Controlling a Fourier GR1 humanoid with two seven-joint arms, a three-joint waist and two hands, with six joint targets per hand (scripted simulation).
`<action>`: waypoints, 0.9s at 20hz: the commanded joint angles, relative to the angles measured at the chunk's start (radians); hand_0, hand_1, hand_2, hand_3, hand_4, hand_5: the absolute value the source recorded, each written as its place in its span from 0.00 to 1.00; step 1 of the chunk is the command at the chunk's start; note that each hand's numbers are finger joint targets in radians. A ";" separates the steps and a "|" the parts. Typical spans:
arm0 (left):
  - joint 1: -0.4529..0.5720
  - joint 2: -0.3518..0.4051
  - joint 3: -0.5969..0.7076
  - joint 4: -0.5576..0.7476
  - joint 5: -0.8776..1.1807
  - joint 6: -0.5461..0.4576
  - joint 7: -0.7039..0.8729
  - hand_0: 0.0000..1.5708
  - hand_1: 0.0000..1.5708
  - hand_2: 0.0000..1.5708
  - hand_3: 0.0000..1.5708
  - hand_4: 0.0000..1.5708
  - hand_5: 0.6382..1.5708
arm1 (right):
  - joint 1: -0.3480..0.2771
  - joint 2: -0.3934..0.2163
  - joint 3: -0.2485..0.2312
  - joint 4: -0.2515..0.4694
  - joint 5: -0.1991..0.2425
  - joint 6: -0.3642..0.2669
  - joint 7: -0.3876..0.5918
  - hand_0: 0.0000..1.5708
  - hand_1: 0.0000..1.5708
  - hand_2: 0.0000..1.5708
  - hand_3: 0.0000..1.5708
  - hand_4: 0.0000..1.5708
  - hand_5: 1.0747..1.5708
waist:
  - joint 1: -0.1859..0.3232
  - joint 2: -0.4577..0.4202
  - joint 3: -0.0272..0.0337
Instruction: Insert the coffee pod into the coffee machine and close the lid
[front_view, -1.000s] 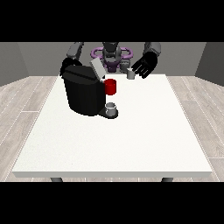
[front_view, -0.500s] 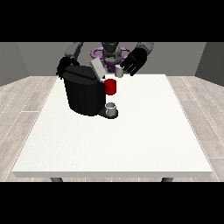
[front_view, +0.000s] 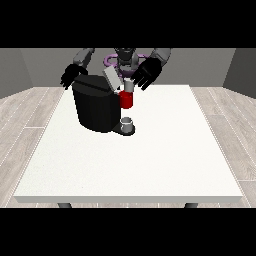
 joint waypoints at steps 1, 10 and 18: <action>-0.003 -0.003 0.004 0.002 -0.004 0.013 -0.017 0.84 0.84 0.85 0.78 0.31 1.00 | -0.016 -0.032 -0.032 0.003 -0.013 0.018 -0.027 0.00 0.00 0.00 0.00 0.31 1.00 | 0.008 0.041 0.0002; -0.047 -0.016 -0.010 0.012 -0.026 -0.007 -0.001 0.80 0.80 0.82 0.77 0.32 1.00 | -0.028 -0.028 -0.040 0.013 -0.005 -0.005 -0.014 0.00 0.00 0.00 0.00 0.34 1.00 | 0.007 0.055 0.0002; -0.027 -0.032 -0.007 0.030 -0.030 -0.008 -0.012 0.76 0.76 0.81 0.76 0.33 1.00 | 0.013 0.001 -0.025 -0.016 -0.026 -0.009 0.005 0.00 0.00 0.00 0.00 0.33 1.00 | -0.001 0.017 0.0000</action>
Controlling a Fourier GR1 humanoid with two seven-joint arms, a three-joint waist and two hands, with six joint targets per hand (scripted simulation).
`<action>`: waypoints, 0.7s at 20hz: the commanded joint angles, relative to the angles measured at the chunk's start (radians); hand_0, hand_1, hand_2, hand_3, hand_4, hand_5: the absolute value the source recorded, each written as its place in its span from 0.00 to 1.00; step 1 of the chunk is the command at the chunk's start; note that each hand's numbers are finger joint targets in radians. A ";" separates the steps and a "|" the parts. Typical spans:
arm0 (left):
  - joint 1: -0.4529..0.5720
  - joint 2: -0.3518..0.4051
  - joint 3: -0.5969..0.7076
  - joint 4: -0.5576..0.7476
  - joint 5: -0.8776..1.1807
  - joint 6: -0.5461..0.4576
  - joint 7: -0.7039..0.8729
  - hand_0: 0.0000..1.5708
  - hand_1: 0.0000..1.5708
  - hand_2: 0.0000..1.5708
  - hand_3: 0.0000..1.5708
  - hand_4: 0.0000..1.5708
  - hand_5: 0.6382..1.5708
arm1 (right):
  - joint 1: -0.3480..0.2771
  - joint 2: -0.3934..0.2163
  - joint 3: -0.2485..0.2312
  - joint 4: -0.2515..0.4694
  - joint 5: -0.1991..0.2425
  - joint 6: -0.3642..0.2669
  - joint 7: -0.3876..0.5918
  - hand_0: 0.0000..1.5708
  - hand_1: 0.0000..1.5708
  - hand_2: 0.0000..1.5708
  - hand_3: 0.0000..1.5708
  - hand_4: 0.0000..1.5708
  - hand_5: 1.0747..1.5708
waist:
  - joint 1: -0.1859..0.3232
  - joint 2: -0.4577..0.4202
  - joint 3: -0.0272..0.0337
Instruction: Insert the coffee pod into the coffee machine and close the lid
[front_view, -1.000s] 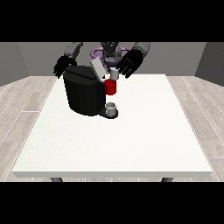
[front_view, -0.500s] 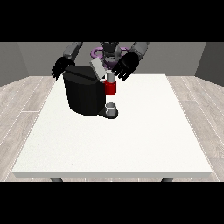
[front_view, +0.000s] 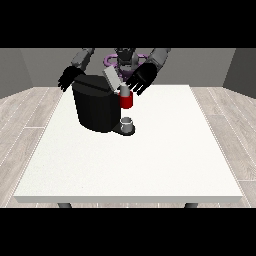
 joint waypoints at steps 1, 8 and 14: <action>0.046 -0.019 -0.006 0.009 -0.007 0.010 -0.018 0.77 0.77 0.81 0.77 0.33 1.00 | 0.040 0.007 0.006 -0.014 0.008 -0.016 0.023 0.00 0.00 0.00 0.00 0.34 1.00 | 0.013 -0.034 -0.0002; -0.004 -0.041 -0.020 0.004 -0.028 0.004 0.023 0.78 0.78 0.81 0.76 0.31 1.00 | -0.004 -0.003 -0.024 0.020 -0.016 -0.001 -0.022 0.00 0.00 0.00 0.00 0.29 1.00 | 0.012 0.001 0.0002; -0.033 0.013 0.009 0.031 -0.014 -0.042 0.006 0.78 0.78 0.80 0.73 0.30 1.00 | -0.013 0.005 -0.015 0.003 0.006 -0.028 -0.032 0.00 0.00 0.00 0.00 0.26 1.00 | 0.003 0.037 0.0002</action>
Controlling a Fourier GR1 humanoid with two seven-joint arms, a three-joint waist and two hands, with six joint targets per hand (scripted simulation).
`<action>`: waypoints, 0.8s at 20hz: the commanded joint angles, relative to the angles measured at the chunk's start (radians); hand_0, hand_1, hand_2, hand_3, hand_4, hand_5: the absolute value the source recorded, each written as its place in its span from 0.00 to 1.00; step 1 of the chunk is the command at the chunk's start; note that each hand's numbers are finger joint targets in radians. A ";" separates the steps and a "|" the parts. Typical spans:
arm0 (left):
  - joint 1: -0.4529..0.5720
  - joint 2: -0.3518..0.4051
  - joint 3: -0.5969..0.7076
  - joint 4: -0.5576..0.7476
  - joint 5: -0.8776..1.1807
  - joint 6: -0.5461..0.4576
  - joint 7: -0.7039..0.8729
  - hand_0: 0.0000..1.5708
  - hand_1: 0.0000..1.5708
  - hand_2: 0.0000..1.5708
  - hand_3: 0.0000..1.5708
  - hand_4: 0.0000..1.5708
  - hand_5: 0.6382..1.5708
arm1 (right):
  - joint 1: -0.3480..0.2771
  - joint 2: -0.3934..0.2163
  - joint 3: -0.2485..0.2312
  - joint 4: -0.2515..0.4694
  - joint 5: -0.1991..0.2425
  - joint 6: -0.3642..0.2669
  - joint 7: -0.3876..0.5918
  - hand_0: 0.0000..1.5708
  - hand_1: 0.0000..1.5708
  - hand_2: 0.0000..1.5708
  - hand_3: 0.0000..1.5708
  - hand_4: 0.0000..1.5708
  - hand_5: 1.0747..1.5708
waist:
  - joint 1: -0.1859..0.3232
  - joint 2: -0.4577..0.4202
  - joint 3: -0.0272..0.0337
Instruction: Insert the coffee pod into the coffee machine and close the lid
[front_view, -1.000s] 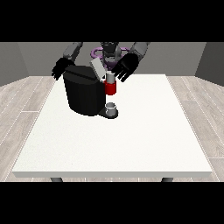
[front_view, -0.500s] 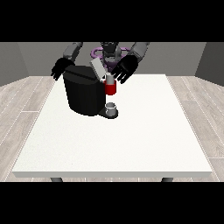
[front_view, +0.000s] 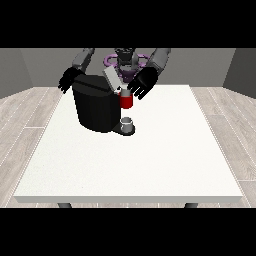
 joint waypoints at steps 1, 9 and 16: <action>0.009 0.001 0.014 0.021 -0.002 0.016 0.017 0.76 0.76 0.79 0.73 0.30 1.00 | 0.048 -0.013 0.016 -0.014 -0.009 0.047 -0.028 0.00 0.00 0.00 0.00 0.28 1.00 | -0.035 0.004 -0.0004; 0.011 0.029 -0.012 0.006 -0.031 -0.013 -0.033 0.70 0.70 0.73 0.62 0.26 1.00 | 0.023 -0.008 -0.009 0.000 -0.005 0.001 0.001 0.00 0.00 0.00 0.00 0.25 1.00 | 0.004 -0.008 -0.0005; 0.014 -0.013 -0.023 -0.020 -0.048 0.034 -0.024 0.68 0.68 0.72 0.62 0.23 1.00 | 0.027 -0.014 -0.031 0.059 -0.014 0.017 -0.082 0.00 0.00 0.00 0.00 0.27 1.00 | 0.027 0.018 -0.0001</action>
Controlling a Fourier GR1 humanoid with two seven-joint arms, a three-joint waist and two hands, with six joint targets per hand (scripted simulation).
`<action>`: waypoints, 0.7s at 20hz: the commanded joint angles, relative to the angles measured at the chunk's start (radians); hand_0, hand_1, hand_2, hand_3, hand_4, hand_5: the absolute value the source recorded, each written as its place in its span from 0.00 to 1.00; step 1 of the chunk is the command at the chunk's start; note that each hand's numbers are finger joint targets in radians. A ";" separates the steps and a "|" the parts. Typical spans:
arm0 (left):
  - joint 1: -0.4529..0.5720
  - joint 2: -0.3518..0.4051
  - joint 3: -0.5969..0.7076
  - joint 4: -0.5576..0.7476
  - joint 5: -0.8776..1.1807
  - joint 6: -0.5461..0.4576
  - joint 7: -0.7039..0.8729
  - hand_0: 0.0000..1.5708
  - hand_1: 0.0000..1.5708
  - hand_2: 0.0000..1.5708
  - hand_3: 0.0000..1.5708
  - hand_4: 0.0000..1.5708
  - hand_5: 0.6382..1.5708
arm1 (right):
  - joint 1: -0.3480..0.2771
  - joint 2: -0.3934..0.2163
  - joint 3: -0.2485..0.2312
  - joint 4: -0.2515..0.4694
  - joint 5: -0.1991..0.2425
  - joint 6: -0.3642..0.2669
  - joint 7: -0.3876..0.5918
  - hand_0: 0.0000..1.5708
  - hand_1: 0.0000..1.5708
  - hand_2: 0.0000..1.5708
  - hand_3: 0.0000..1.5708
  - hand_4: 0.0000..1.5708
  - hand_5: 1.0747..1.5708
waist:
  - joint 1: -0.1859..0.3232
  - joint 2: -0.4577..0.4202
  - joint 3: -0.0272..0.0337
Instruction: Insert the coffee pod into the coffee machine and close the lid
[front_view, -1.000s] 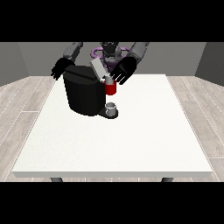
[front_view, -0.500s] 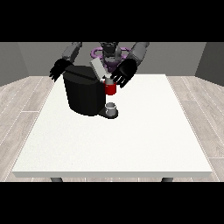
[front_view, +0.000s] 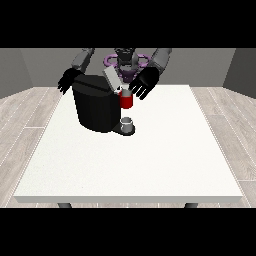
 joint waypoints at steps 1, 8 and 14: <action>0.026 -0.016 -0.016 -0.004 -0.014 0.001 -0.021 0.68 0.68 0.71 0.61 0.23 1.00 | -0.028 -0.026 -0.021 0.005 -0.010 0.000 0.059 0.00 0.00 0.00 0.00 0.28 1.00 | 0.027 -0.027 -0.0015; -0.015 0.035 -0.049 0.012 -0.067 -0.036 -0.031 0.00 0.00 0.00 0.00 0.00 1.00 | -0.027 -0.014 0.010 -0.003 0.023 -0.006 -0.006 0.00 0.00 0.00 0.00 0.30 1.00 | -0.010 0.027 -0.0013; 0.048 -0.023 -0.063 0.006 -0.067 -0.065 -0.012 0.00 0.00 0.00 0.00 0.00 1.00 | 0.006 -0.010 -0.024 0.015 -0.022 -0.002 0.043 0.00 0.00 0.00 0.00 0.24 1.00 | 0.021 -0.068 -0.0013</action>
